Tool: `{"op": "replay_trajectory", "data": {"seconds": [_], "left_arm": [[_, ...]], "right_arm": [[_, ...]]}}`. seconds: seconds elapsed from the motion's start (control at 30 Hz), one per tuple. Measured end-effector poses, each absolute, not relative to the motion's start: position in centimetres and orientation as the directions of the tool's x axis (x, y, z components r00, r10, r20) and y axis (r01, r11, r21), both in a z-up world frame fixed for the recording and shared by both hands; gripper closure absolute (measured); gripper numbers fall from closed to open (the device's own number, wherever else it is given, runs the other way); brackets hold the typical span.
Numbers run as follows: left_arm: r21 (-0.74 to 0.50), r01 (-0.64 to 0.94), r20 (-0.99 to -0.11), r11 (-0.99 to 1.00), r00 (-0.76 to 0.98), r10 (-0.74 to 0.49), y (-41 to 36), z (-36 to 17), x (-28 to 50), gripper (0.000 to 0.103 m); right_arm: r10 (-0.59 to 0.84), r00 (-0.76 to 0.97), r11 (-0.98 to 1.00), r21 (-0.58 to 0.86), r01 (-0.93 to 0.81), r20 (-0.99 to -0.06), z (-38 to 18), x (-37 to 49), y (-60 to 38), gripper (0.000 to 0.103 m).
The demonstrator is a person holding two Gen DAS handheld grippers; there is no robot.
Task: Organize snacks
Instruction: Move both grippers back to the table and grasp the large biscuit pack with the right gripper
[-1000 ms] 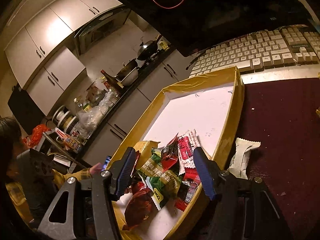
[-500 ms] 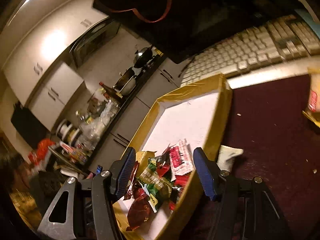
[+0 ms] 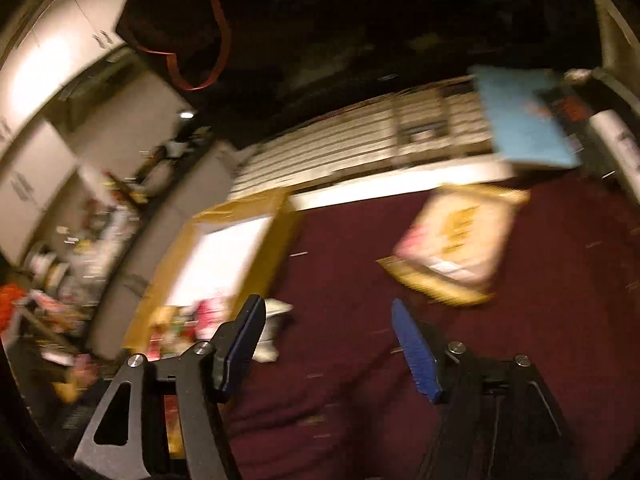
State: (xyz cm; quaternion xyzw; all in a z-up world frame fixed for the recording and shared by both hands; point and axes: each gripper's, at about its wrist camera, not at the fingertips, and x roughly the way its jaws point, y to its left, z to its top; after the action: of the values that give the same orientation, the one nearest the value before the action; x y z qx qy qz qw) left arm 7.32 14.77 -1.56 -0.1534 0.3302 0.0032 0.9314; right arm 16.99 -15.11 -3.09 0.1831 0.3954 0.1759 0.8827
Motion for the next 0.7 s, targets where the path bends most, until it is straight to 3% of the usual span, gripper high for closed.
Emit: {"op": "replay_trajectory", "data": {"seconds": [0.23, 0.7], "left_arm": [[-0.249, -0.041, -0.627, 0.968, 0.768, -0.129, 12.5, -1.5, 7.8, 0.04], [-0.217, 0.068, -0.61, 0.974, 0.769, -0.19, 9.1, -0.4, 7.5, 0.035]], "right_arm": [[0.35, 0.587, 0.913, 0.406, -0.04, -0.73, -5.8, 19.8, -18.3, 0.033], [0.268, 0.567, 0.929, 0.365, 0.063, -0.779, -6.2, 22.5, -19.8, 0.029]]}}
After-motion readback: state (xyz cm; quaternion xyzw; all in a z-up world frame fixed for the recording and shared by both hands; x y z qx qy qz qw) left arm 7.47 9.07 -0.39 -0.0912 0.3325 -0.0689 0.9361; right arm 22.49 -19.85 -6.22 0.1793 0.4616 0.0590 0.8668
